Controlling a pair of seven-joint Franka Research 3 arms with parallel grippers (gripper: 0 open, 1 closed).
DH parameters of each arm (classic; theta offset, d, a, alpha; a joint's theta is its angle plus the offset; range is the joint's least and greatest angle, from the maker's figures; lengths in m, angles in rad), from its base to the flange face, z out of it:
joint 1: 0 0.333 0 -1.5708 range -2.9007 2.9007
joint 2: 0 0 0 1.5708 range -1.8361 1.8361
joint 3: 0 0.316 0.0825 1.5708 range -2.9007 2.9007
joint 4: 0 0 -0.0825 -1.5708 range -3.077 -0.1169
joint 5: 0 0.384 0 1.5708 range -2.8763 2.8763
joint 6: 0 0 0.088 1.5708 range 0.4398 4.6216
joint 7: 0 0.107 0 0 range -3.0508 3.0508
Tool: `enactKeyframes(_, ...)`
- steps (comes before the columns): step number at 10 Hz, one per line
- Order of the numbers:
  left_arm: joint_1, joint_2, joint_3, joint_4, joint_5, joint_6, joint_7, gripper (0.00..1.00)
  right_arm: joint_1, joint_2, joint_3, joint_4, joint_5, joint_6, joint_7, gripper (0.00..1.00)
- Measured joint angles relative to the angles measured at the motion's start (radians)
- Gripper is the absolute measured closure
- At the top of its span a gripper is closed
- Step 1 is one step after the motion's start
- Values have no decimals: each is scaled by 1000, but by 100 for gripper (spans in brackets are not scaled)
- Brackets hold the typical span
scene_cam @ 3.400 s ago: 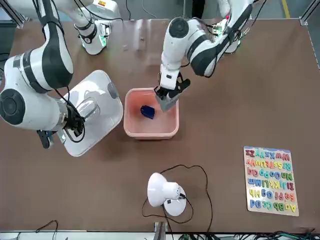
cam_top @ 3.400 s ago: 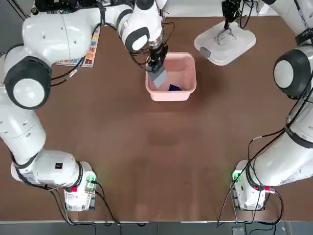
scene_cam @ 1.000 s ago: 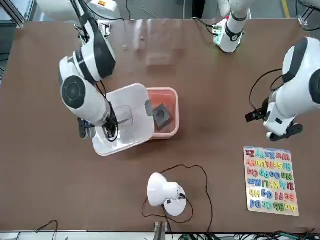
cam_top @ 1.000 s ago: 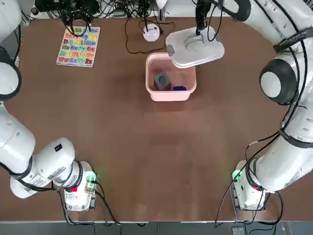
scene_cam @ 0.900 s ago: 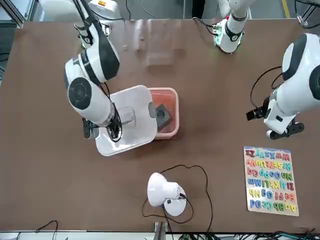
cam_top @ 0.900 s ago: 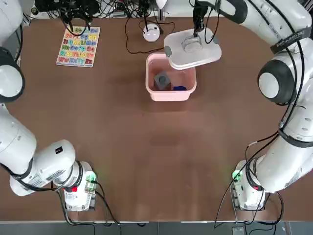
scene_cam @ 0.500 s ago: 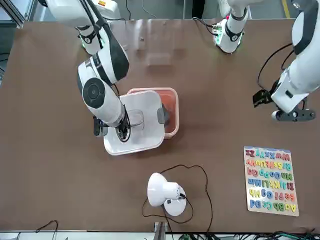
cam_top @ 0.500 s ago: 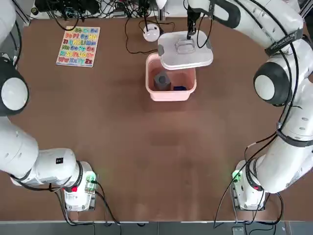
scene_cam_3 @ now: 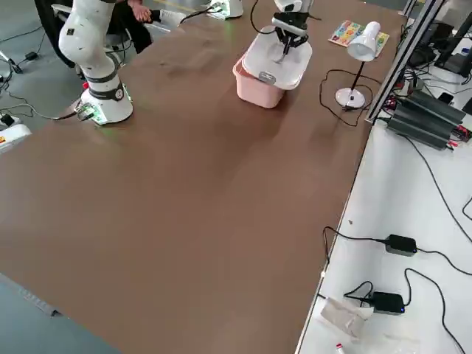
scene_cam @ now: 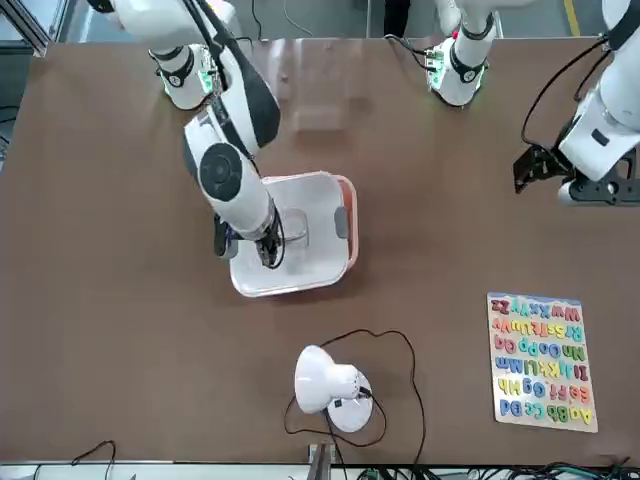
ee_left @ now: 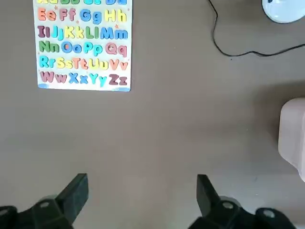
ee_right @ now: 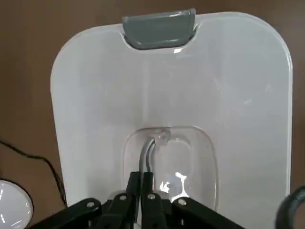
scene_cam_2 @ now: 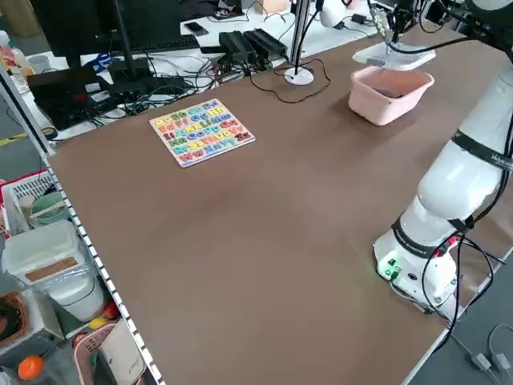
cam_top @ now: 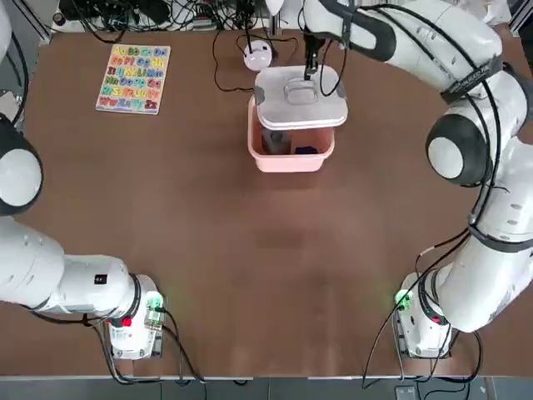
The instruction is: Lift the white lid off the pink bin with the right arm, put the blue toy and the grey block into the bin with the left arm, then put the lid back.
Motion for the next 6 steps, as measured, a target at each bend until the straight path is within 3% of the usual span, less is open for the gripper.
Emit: enactKeyframes(6,72,-12,16,47,-63,-56,-2,0,65,5,0,-62,0,42,89,95)
